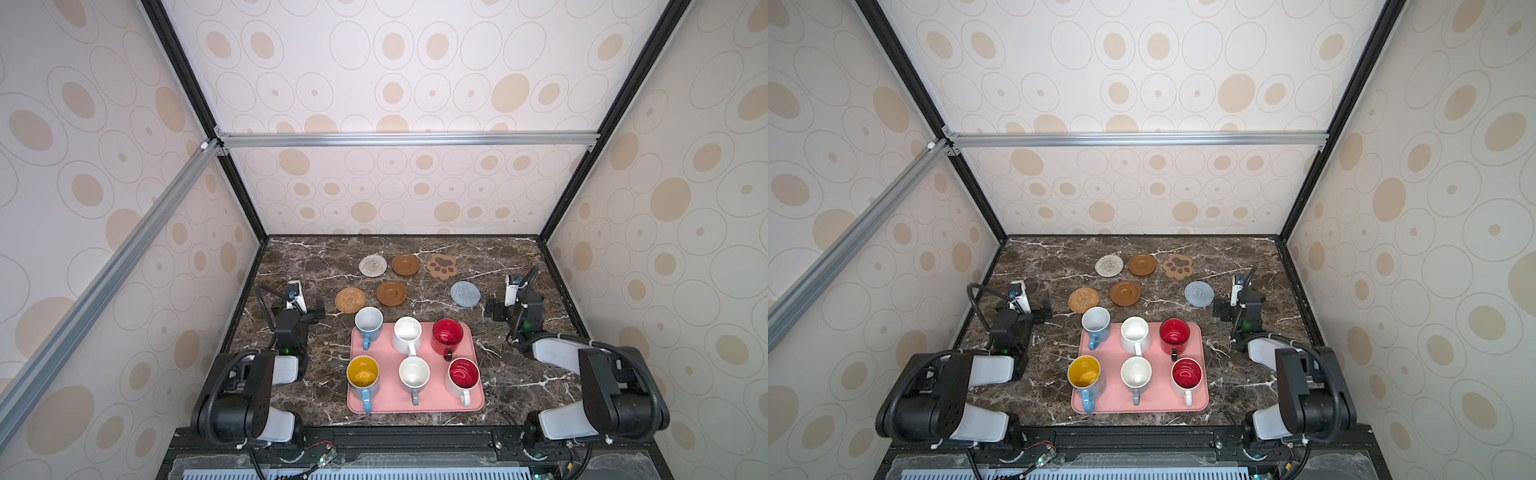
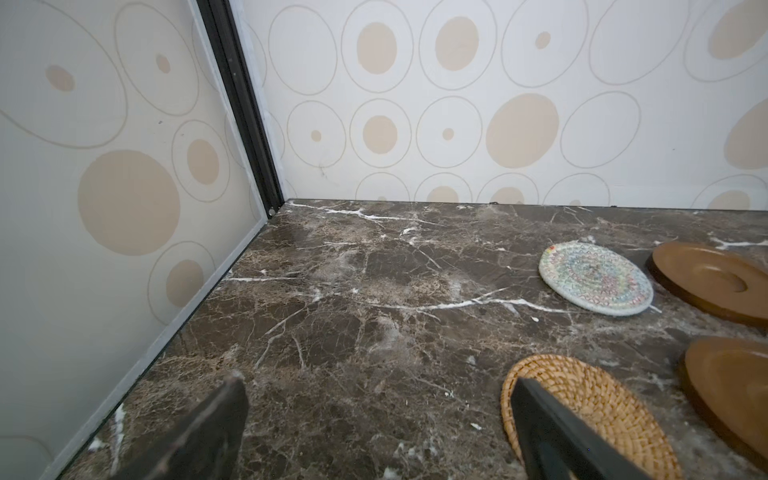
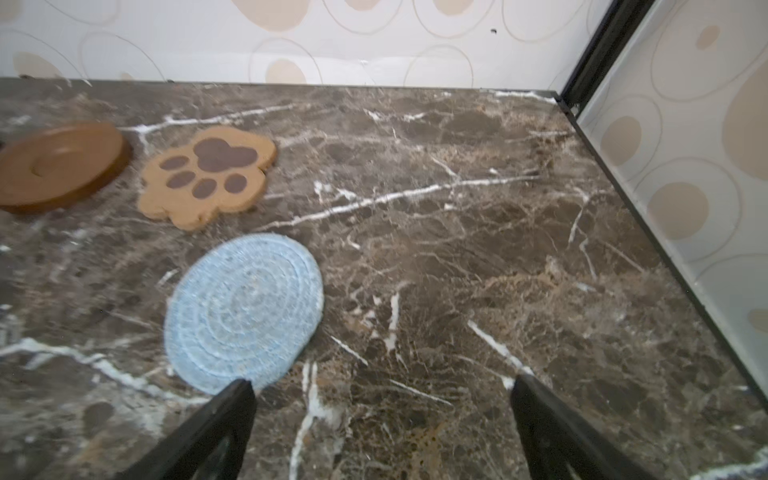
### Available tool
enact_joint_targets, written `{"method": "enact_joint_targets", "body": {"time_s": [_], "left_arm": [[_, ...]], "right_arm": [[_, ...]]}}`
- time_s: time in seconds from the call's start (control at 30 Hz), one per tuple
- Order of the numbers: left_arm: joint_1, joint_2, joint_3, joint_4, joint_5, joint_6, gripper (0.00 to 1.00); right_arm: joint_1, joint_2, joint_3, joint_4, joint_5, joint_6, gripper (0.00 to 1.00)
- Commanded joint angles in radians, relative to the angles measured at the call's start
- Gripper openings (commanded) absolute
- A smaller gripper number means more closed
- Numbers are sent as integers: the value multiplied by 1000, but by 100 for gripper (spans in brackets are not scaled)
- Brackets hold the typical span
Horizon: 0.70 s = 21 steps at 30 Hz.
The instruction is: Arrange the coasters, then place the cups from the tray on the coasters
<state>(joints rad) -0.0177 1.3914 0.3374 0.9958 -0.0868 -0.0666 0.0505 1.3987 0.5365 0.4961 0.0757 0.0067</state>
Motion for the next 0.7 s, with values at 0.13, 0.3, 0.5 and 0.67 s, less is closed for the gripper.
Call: {"method": "enact_joint_targets", "body": {"time_s": [0.13, 0.3, 0.5, 0.67], "left_arm": [[-19, -97, 242, -514, 96, -129, 100], [-72, -43, 380, -707, 196, -236, 100], [-128, 72, 516, -859, 219, -350, 100], [-158, 169, 621, -922, 306, -415, 100]], "right_arm": [[-1, -132, 176, -467, -12, 105, 100], [0, -154, 292, -716, -39, 234, 100], [1, -112, 457, -1003, -143, 279, 100], [6, -93, 516, -1112, -286, 289, 100]]}}
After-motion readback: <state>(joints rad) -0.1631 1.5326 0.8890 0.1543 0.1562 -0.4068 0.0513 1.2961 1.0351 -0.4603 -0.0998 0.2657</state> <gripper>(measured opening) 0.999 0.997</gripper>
